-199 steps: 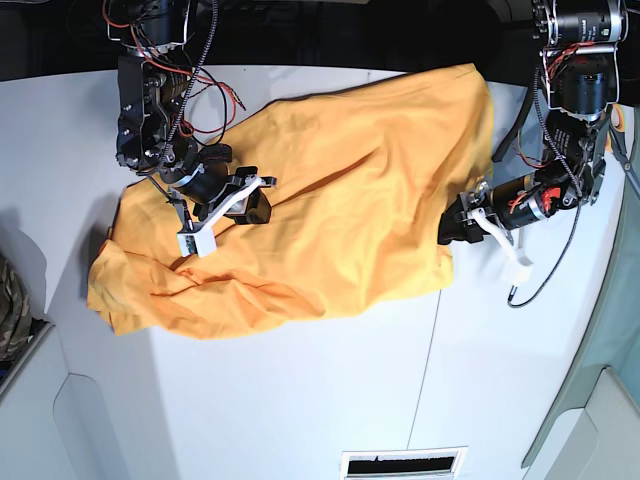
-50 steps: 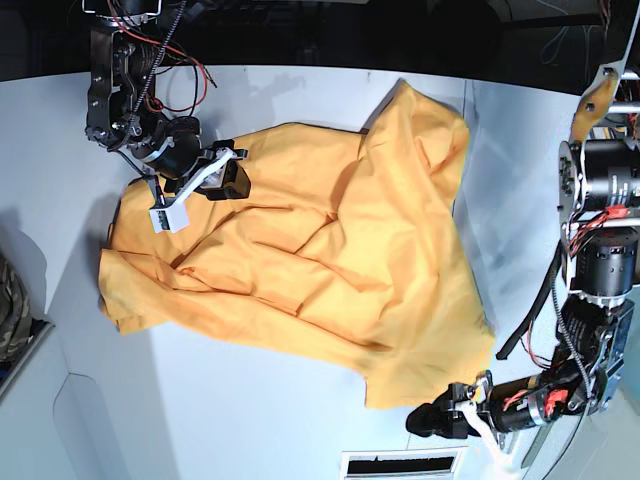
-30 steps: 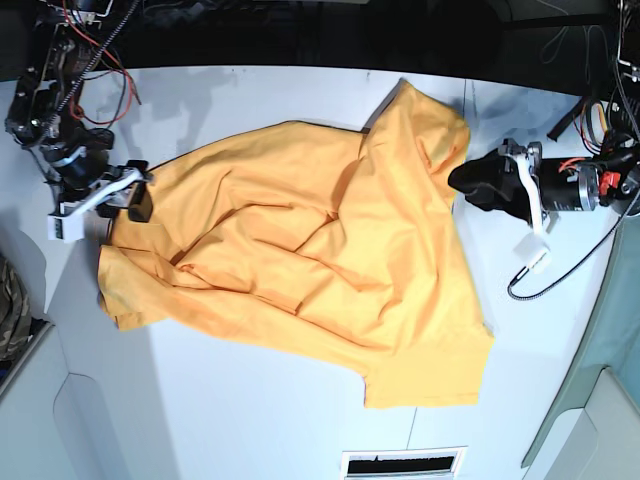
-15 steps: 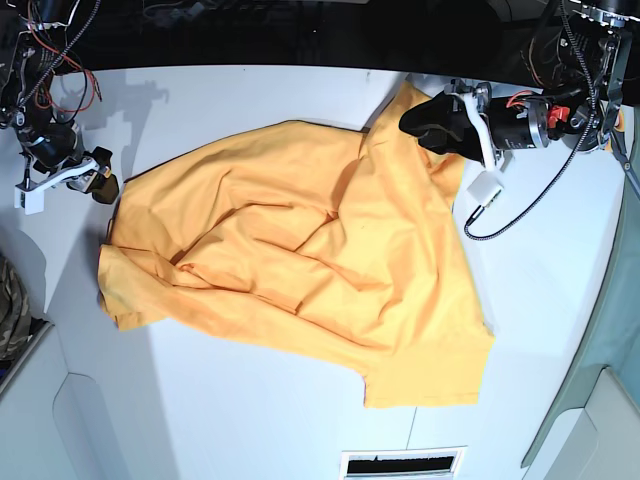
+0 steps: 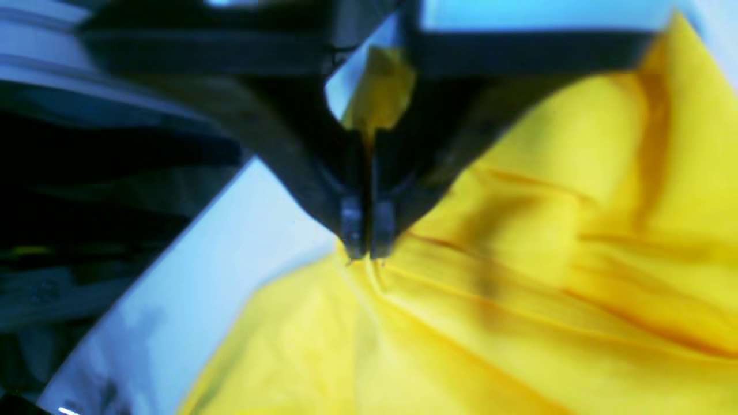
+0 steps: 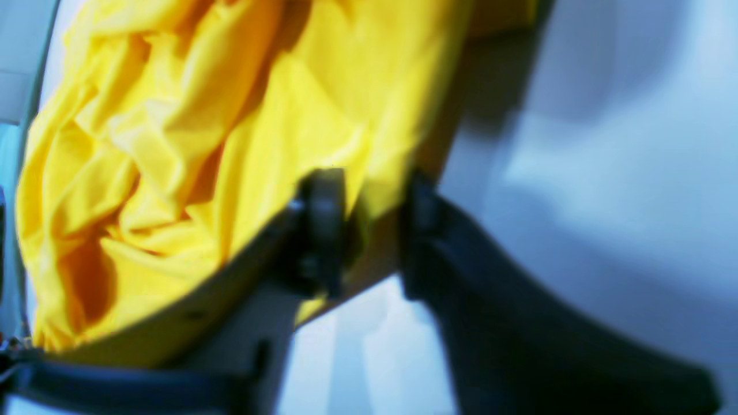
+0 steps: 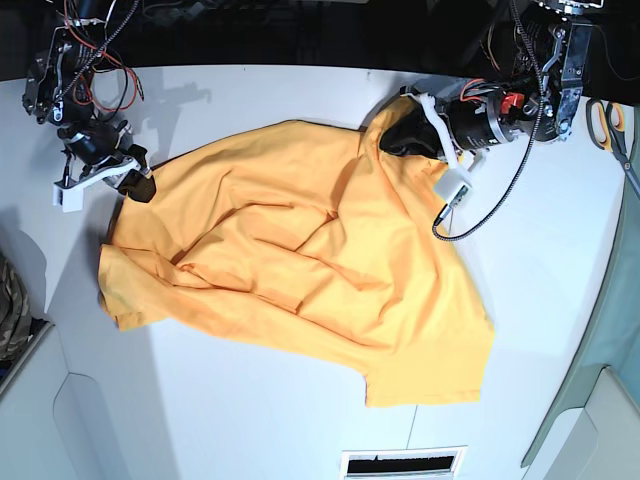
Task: Layout the t-shirt on the table in an organized manner, then fold the t-shirt properly
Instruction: 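Grasp the shirt shoulders with both grippers and lift, then stretch the shirt between both grippers and lay it flat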
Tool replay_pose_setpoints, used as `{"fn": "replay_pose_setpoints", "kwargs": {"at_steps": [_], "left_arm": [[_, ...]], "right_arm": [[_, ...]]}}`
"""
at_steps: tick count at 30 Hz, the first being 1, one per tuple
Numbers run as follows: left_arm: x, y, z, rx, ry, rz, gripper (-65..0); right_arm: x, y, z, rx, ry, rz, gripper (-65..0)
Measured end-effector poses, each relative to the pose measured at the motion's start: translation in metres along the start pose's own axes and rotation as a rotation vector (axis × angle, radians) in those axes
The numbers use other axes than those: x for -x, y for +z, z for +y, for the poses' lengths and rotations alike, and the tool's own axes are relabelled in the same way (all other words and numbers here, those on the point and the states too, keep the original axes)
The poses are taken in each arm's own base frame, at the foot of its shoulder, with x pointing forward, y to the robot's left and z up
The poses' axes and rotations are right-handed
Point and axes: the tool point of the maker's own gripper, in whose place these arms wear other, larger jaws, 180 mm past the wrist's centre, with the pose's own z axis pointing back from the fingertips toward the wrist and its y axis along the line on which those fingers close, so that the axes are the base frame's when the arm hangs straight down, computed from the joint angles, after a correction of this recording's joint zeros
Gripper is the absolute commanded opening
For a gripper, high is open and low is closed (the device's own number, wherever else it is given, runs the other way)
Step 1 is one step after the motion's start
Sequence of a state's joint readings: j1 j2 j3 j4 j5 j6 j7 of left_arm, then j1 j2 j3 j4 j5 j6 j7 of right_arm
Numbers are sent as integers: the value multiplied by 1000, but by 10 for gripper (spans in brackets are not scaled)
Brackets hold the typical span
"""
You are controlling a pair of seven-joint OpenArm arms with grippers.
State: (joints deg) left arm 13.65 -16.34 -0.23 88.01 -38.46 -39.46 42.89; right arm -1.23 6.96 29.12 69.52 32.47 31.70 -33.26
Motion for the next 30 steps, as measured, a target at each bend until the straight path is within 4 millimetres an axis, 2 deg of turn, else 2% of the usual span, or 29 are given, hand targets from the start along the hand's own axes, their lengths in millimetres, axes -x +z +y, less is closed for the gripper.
{"fn": "replay_pose_setpoints", "kwargs": {"at_steps": [1,4,7,9,11,15,19,22,24,25,29,30], "left_arm": [[0,0,2,-10,-12,0,-650],[-16,9,23,-75,2,-38,-650],[-47,39,58,-176,40,-132,-650],[-71,63,66,-173,42,-211,-650],[-85,84,73,-166,45,-268,-650],[-87,110,87,-186,46,-255,-650],[-81,116,85,-155,58,-203,-650],[-74,116,83,-143,74,-192,-650],[-65,115,83,-148,81,-171,-650],[-62,115,83,-150,83,-164,-650],[-60,116,88,-184,67,-161,-646],[-61,117,89,-188,64,-170,-594]], "right_arm": [[0,0,-1,7,10,4,-650],[-9,-1,-4,22,72,16,-650],[-30,5,-14,39,121,13,-650],[-51,16,-21,46,152,-21,-650],[-65,28,-30,71,186,-17,-650],[-92,45,-25,57,244,-40,-650],[-108,54,-17,49,291,-45,-650],[-105,55,-16,40,286,-30,-650],[-96,52,-14,30,265,-21,-650],[-91,51,-12,25,254,-16,-627],[-55,43,-7,3,196,27,-382],[-47,41,-5,-2,182,37,-346]]}}
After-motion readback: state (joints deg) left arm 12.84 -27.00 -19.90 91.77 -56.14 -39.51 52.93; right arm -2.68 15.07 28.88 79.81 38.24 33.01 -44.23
